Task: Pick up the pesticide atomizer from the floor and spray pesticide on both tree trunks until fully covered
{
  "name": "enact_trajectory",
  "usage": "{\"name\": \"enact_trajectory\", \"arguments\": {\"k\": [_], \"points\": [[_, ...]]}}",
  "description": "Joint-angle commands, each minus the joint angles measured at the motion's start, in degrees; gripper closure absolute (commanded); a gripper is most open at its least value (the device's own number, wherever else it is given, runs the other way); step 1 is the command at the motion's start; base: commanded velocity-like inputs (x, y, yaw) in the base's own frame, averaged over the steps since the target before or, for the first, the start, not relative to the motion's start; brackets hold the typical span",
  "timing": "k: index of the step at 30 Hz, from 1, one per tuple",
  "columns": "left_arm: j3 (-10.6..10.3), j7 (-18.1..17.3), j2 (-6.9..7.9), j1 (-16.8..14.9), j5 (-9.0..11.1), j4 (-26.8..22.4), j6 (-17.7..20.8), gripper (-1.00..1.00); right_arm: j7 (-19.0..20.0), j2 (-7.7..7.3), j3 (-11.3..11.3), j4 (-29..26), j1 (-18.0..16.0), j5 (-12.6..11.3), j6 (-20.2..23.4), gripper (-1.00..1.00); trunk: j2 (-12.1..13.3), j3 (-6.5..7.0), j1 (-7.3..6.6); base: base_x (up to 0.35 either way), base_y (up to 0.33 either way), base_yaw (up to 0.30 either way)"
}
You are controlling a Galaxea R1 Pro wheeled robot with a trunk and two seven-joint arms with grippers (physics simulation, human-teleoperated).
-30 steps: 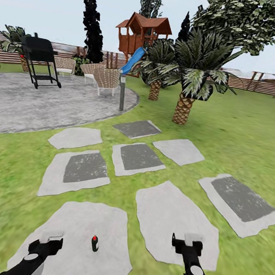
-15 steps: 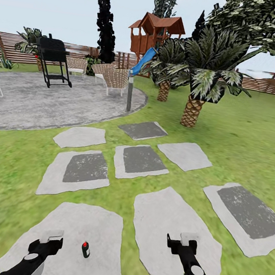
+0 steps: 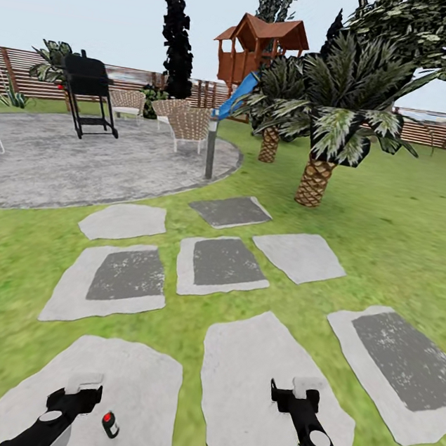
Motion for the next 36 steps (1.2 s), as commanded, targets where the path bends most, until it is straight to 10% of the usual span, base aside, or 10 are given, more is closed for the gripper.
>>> {"name": "enact_trajectory", "arguments": {"k": [1,13,36], "points": [[0.0,0.0,0.0,0.0,0.0,0.0,0.0,-1.0,0.0,0.01,0.0,0.0,0.0,0.0,0.0,-1.0,0.0,0.0,0.0,0.239,-0.216,0.0],[-0.2,-0.1,-0.07,-0.1,-0.3,-0.1,0.1,-1.0,0.0,-0.01,0.0,0.0,0.0,0.0,0.0,-1.0,0.0,0.0,0.0,0.043,-0.037,0.0],[-0.2,-0.1,-0.07,0.0,-0.3,0.0,-1.4,-1.0,-0.1,0.04,-0.1,-0.1,0.0,0.0,-0.1,-1.0,-9.2,-5.32,5.05,0.0,0.0,-0.053]]}}
